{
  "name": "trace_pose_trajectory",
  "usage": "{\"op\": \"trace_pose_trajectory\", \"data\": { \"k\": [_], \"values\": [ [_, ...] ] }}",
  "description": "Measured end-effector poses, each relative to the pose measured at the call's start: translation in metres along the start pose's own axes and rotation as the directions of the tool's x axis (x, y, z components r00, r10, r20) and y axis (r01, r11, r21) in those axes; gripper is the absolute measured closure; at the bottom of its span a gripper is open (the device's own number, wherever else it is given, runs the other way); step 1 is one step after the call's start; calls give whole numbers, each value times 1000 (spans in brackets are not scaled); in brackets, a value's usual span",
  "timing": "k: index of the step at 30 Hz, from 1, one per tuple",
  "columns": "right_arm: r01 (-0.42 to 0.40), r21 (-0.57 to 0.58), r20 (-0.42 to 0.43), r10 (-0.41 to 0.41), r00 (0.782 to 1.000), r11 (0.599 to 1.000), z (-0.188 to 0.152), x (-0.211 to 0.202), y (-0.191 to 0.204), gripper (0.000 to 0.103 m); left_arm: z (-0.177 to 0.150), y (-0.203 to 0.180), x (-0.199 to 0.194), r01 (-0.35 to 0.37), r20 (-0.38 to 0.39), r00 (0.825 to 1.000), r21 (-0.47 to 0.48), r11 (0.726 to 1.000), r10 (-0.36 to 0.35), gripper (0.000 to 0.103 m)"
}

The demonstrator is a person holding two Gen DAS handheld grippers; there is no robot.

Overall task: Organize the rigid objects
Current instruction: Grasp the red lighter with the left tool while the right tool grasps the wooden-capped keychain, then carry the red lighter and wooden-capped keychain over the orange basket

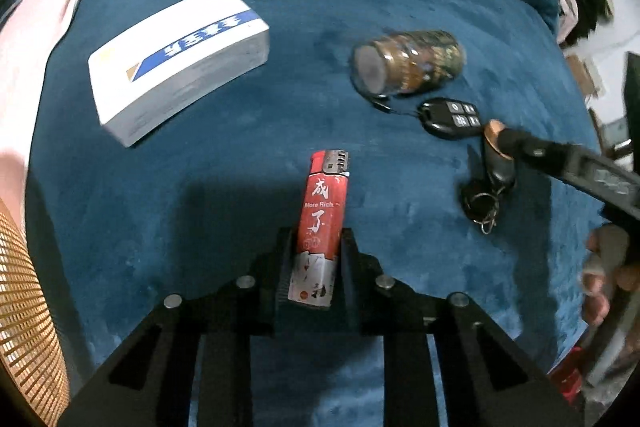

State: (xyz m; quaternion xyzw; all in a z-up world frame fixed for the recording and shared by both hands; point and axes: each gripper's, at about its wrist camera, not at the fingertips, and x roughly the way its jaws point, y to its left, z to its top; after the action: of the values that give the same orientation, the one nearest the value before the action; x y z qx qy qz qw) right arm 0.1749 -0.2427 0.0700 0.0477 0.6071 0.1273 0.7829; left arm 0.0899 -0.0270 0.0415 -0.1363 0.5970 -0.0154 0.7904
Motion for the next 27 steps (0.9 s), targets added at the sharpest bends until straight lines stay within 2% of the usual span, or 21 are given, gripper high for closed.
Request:
{"op": "trace_pose_trajectory", "data": {
  "k": [1, 2, 3, 7, 14, 16, 27],
  "values": [
    [16, -16, -8, -16, 1000, 1000, 3, 6, 2, 23, 1, 4, 1, 14, -2, 1000, -12, 1000, -14, 80],
    [28, -30, -20, -28, 999, 999, 5, 12, 3, 37, -1, 4, 2, 23, -1, 1000, -20, 1000, -23, 80],
    [39, -50, -35, -41, 999, 998, 6, 18, 4, 62, 0, 6, 4, 33, -2, 999, -33, 999, -33, 80],
    [14, -76, 2, -14, 1000, 997, -2, 4, 5, 63, 3, 12, 6, 51, 9, 999, -60, 997, -51, 74],
    [-54, -71, -15, 53, 998, 996, -34, -20, 4, 62, 9, 2, 14, 31, -11, 999, -23, 999, -31, 77],
    [-66, -70, -24, 64, 998, 995, -42, -23, 5, 62, 8, 5, 10, 36, -8, 999, -25, 999, -36, 80],
    [-121, -91, -26, 119, 993, 989, -56, -37, 27, 62, -16, 14, -37, 27, 79, 997, -50, 998, -23, 80]
  ]
}}
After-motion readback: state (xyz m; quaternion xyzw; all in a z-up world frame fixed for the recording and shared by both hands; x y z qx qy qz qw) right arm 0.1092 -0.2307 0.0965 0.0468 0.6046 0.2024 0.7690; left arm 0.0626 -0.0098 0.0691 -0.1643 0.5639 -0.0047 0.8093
